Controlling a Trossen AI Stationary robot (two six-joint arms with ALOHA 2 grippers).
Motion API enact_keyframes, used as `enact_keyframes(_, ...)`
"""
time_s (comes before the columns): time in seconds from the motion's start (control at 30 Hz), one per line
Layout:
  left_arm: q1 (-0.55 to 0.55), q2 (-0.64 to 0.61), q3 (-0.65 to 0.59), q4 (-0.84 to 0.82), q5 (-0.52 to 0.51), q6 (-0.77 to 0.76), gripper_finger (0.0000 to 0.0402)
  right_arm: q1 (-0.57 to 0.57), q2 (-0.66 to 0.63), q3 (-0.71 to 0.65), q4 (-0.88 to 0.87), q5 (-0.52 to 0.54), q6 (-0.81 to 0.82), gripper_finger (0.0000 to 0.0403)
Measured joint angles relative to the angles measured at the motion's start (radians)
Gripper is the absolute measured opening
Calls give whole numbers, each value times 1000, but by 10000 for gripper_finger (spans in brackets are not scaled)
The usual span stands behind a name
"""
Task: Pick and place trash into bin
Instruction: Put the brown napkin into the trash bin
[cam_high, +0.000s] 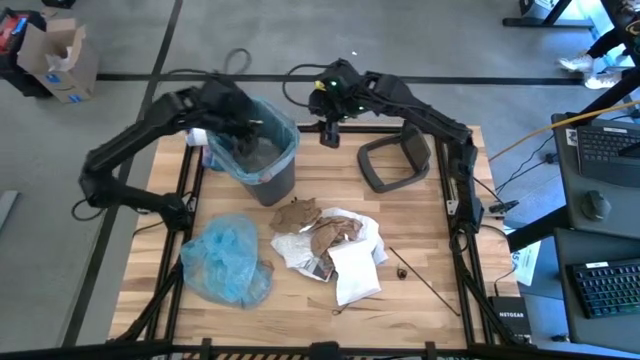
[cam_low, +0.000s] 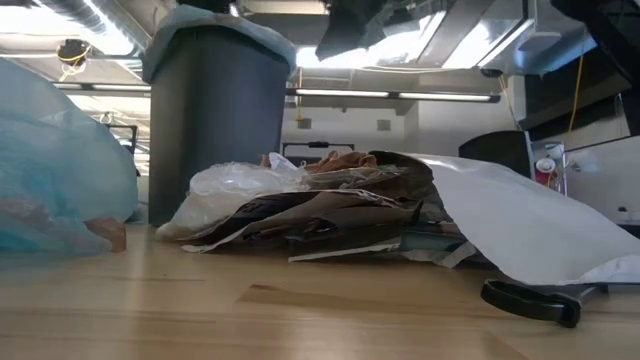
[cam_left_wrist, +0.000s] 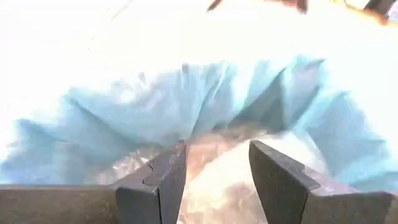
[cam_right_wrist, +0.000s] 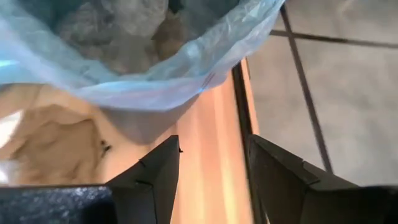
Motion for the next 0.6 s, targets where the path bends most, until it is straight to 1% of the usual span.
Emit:
enact_keyframes(0.1,-25,-78,3,8,-1,-42,166,3,-40,-1,-64,-45,19,184)
enact_keyframes(0.17,-69,-122,2,3,0,-76,166,14,-64,-1,-102,-64,22,184)
enact_keyframes(0.3,-172,-182,2,-22,1,-155,166,51,-102,-1,-180,-69,20,184)
enact_keyframes(0.43,-276,-200,1,-50,-24,-224,166,97,-122,-1,-225,-69,35,184)
enact_keyframes(0.6,-398,-191,-6,-106,-87,-256,166,167,-125,-7,-308,-66,83,184)
